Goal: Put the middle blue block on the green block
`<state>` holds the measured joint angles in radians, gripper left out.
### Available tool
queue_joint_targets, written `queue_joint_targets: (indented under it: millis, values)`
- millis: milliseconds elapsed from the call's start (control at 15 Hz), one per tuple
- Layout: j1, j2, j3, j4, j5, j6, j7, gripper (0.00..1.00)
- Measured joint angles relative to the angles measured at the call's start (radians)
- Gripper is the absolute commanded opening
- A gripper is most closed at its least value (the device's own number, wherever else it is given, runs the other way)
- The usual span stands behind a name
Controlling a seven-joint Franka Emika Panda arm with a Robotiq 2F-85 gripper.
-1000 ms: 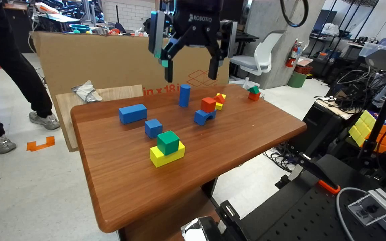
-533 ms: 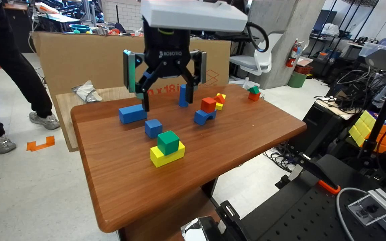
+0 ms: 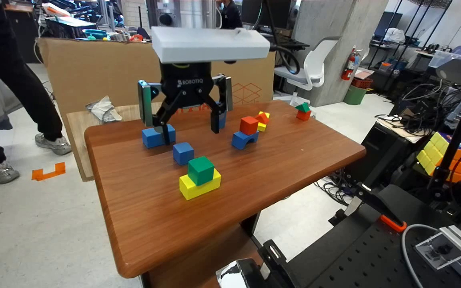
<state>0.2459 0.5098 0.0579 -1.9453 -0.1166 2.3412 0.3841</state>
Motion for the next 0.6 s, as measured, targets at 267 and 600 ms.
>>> queue_joint_targets:
  millis: [267,600]
  values:
    - [0.025,0.047,-0.020,0.030,-0.019,0.000,0.015,0.86]
    - [0.054,0.097,-0.037,0.064,-0.019,0.000,0.028,0.42]
